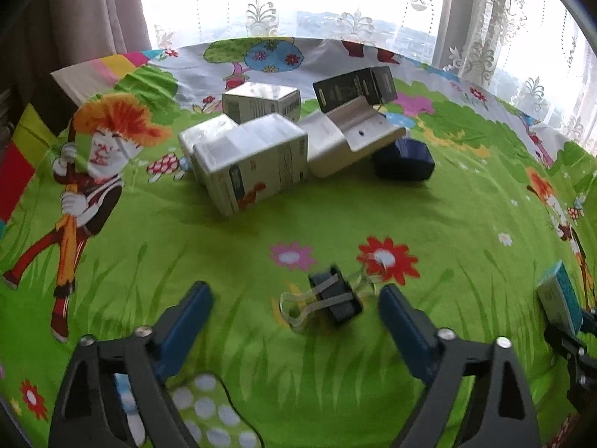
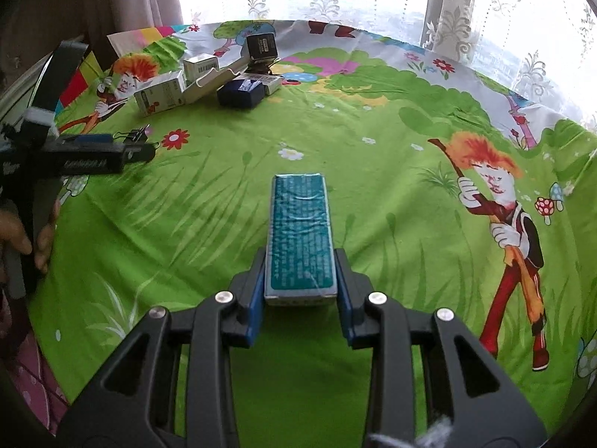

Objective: Organize rigid objects
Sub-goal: 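Lift the binder clip and teal box and carry both over the bin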

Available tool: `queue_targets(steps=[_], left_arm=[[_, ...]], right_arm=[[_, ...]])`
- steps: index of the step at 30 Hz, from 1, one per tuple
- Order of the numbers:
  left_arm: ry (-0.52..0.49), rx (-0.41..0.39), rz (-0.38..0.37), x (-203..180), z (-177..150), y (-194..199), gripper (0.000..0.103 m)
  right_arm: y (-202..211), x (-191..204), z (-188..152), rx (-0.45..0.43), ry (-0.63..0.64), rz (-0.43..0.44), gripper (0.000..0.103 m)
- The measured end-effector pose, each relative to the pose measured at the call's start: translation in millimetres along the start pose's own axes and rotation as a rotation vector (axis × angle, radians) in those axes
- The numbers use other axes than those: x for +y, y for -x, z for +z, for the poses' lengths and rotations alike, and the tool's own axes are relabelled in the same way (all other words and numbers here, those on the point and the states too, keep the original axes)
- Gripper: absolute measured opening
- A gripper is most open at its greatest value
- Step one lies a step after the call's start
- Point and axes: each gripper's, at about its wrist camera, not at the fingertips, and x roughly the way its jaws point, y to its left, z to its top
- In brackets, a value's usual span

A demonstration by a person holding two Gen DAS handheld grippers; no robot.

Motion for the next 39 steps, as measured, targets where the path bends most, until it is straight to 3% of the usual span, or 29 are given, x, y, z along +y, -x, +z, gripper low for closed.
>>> queue_targets(steps=[1,2,3,7,11,16,22,29,32,35,39], left_arm=[[-0.021,-0.006,-0.014,-1.7,2.1,0.6,0.077],[-0.036,-0.010,-0.023,-3.5,2.1,2.8,0.059],[-0.045,-0.011,-0.029,-5.2,2.1,5.4,0.033],[0.005,-0.032,-0.073,-1.4,-14.6,18.7,0.030],[0.100,-0.064,-0.177,15.5,-36.9,35.2,0.030],[0.089,-0.069,-0.170,15.5,-48.4,44.6,0.030],[0.015,-0.071,-0.112,0.9,-47.7,42.9,0.030],[0.004,-0.071,-0.056,-5.4,-50.2,45.2,0.030],[0.056,-0.060,-0.119,-12.1,-59.6,53.1,0.030],[0.032,-0.049,-0.152,-34.7,-73.1,62.9,0.030],[-0.009,-0.020,-0.177,-56.9,-80.3,74.6,0.030]], right_arm=[[-0.2,0.5,0.2,-0.002,-0.001,-0.002,0.037],[-0.4,0.8,0.1,-0.002,-0.001,-0.002,0.037],[0.0,1.2,-0.3,-0.002,-0.001,-0.002,0.037],[0.4,1.7,-0.9,-0.003,-0.002,-0.003,0.037],[0.0,1.3,-0.9,-0.004,0.001,-0.005,0.037],[0.0,1.2,-0.8,-0.004,0.000,-0.005,0.037],[-0.6,2.8,-0.8,-0.006,-0.001,-0.012,0.037],[-0.2,2.9,-1.0,-0.011,0.004,-0.041,0.037],[7.8,3.2,-1.7,-0.049,-0.003,-0.096,0.037],[27.9,1.0,-5.4,-0.148,-0.022,-0.144,0.037],[42.4,-5.1,-13.1,-0.181,-0.107,-0.124,0.037]])
